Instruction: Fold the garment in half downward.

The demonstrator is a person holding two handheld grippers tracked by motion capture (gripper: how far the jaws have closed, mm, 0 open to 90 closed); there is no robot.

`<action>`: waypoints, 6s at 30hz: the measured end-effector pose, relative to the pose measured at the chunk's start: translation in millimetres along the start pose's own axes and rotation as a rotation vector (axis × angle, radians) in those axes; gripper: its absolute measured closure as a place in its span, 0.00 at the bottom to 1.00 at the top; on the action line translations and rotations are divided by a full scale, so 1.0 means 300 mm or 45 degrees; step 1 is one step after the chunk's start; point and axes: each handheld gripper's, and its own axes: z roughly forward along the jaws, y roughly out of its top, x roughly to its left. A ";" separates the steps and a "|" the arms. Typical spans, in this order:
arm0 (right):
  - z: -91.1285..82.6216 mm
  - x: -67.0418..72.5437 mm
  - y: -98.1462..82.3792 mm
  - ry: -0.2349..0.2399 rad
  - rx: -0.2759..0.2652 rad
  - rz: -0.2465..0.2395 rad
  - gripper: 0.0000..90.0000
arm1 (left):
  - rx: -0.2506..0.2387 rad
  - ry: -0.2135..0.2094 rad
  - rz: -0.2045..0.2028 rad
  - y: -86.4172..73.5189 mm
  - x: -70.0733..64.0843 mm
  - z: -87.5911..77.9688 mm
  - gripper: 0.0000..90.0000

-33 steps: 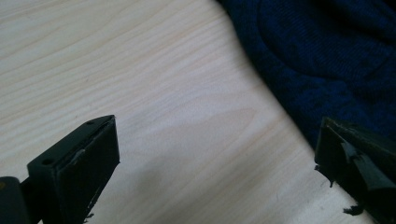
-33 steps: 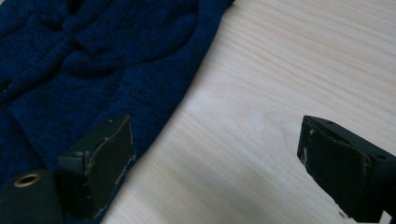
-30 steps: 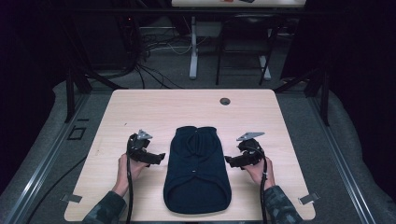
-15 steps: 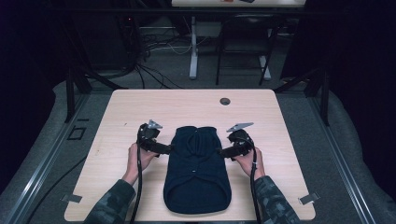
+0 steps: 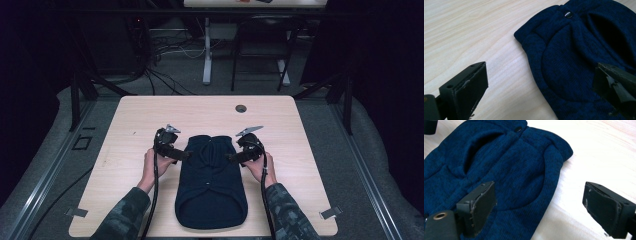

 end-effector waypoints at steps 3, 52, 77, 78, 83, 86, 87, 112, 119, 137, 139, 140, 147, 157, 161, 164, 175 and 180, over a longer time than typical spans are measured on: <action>0.006 -0.006 0.012 0.003 0.002 -0.001 0.12 | 0.006 -0.006 0.001 0.007 0.003 0.009 0.01; 0.230 -0.107 0.149 0.044 0.084 0.092 0.54 | 0.139 -0.082 -0.078 0.129 0.047 0.212 0.37; 0.233 -0.078 0.160 0.067 0.121 -0.049 0.82 | 0.206 -0.156 -0.038 0.160 0.049 0.216 0.73; 0.235 -0.073 0.160 0.060 0.108 -0.049 0.83 | 0.204 -0.155 -0.036 0.160 0.047 0.215 0.75; 0.227 -0.058 0.168 0.031 0.121 -0.111 0.84 | 0.203 -0.109 0.043 0.174 0.028 0.204 0.80; 0.214 -0.050 0.173 0.005 0.116 -0.144 0.85 | 0.183 -0.086 0.079 0.180 0.016 0.196 0.81; 0.209 -0.049 0.173 -0.003 0.106 -0.161 0.85 | 0.175 -0.080 0.088 0.183 0.012 0.192 0.81; 0.034 0.001 0.206 -0.178 -0.111 -0.375 0.85 | -0.114 0.012 0.273 0.224 -0.058 0.050 0.83; 0.008 0.010 0.215 -0.206 -0.150 -0.418 0.85 | -0.157 0.027 0.298 0.230 -0.067 0.027 0.83; -0.061 0.033 0.245 -0.293 -0.270 -0.533 0.86 | -0.275 0.071 0.348 0.260 -0.075 -0.038 0.83; -0.063 0.033 0.247 -0.291 -0.271 -0.535 0.86 | -0.274 0.070 0.356 0.265 -0.077 -0.042 0.83; -0.069 0.038 0.256 -0.312 -0.278 -0.555 0.86 | -0.282 0.083 0.372 0.268 -0.080 -0.046 0.84; -0.099 0.047 0.278 -0.376 -0.342 -0.617 0.86 | -0.371 0.133 0.429 0.291 -0.093 -0.082 0.84; -0.155 0.058 0.273 -0.398 -0.453 -0.664 0.86 | -0.454 0.150 0.519 0.291 -0.115 -0.136 0.84; -0.179 0.081 0.227 -0.390 -0.491 -0.690 0.86 | -0.468 0.142 0.553 0.257 -0.135 -0.149 0.84; -0.189 0.101 0.177 -0.362 -0.497 -0.708 0.86 | -0.475 0.147 0.603 0.214 -0.160 -0.159 0.84; -0.204 0.129 0.117 -0.319 -0.545 -0.700 0.86 | -0.491 0.114 0.610 0.160 -0.169 -0.180 0.84; -0.206 0.144 0.101 -0.312 -0.566 -0.716 0.86 | -0.489 0.087 0.600 0.133 -0.167 -0.188 0.84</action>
